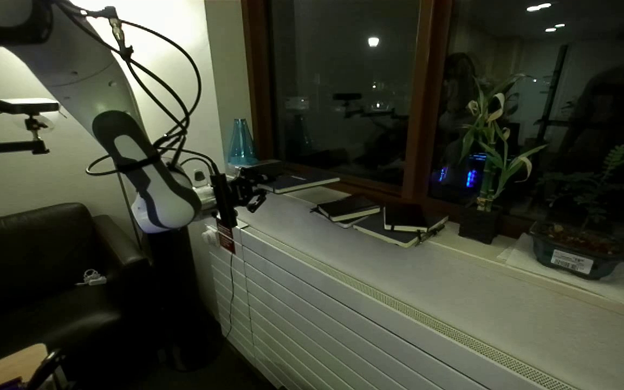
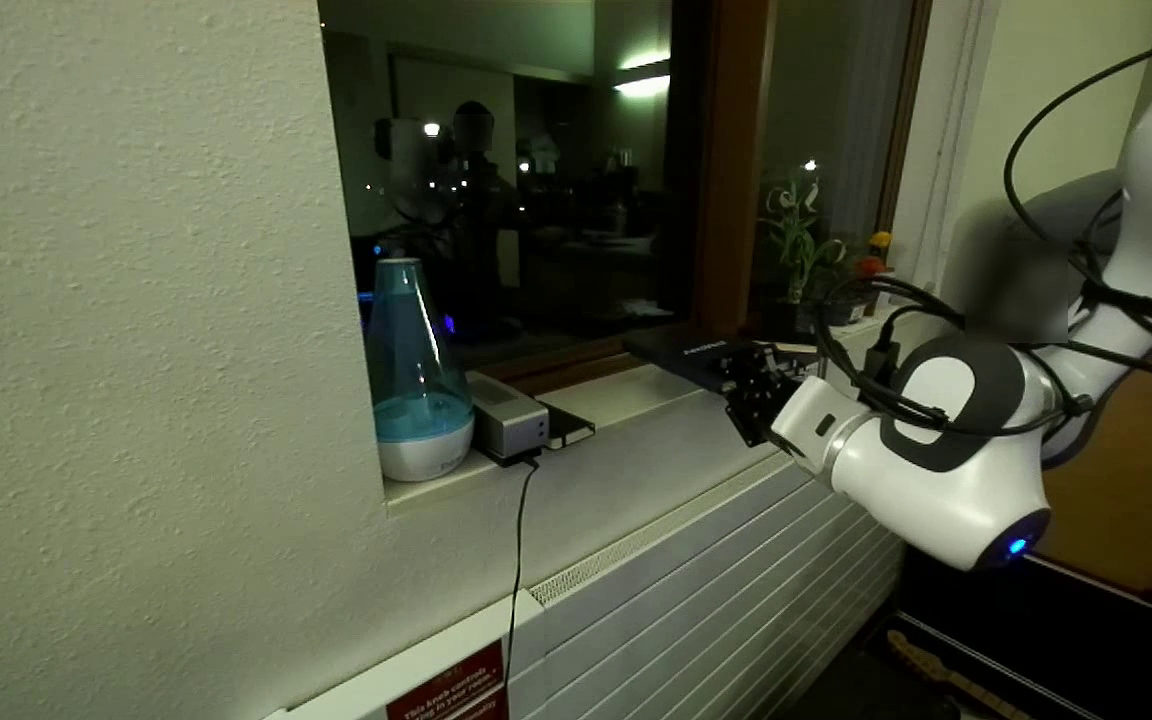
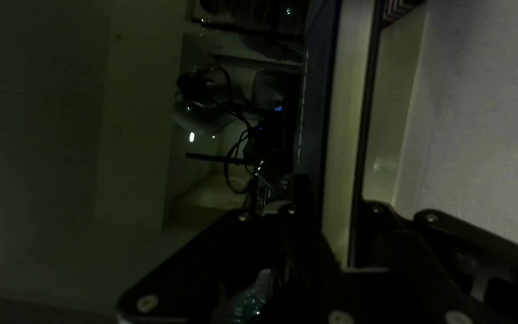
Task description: Put the second book from the left on top of the third book.
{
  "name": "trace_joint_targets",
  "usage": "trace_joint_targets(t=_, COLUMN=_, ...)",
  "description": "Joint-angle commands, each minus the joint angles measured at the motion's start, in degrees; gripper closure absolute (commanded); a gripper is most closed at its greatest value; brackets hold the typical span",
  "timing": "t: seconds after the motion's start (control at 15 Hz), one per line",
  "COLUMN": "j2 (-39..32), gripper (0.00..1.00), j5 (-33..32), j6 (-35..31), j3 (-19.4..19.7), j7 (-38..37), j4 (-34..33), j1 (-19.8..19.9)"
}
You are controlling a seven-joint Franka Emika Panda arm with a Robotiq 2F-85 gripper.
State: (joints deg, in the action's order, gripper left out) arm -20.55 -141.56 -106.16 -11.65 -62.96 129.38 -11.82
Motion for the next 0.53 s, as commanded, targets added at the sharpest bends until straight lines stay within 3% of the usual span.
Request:
trace_joint_targets(t=0.0, j2=4.04, gripper=0.95, j5=-1.48, j6=0.49, j3=0.39, j7=1.32, j4=3.51, j1=1.99)
trace_joint_targets(t=0.47, j2=7.63, gripper=0.95, j5=-1.52, j6=-0.27, j3=1.88, j7=0.27, j4=6.82, j1=4.82)
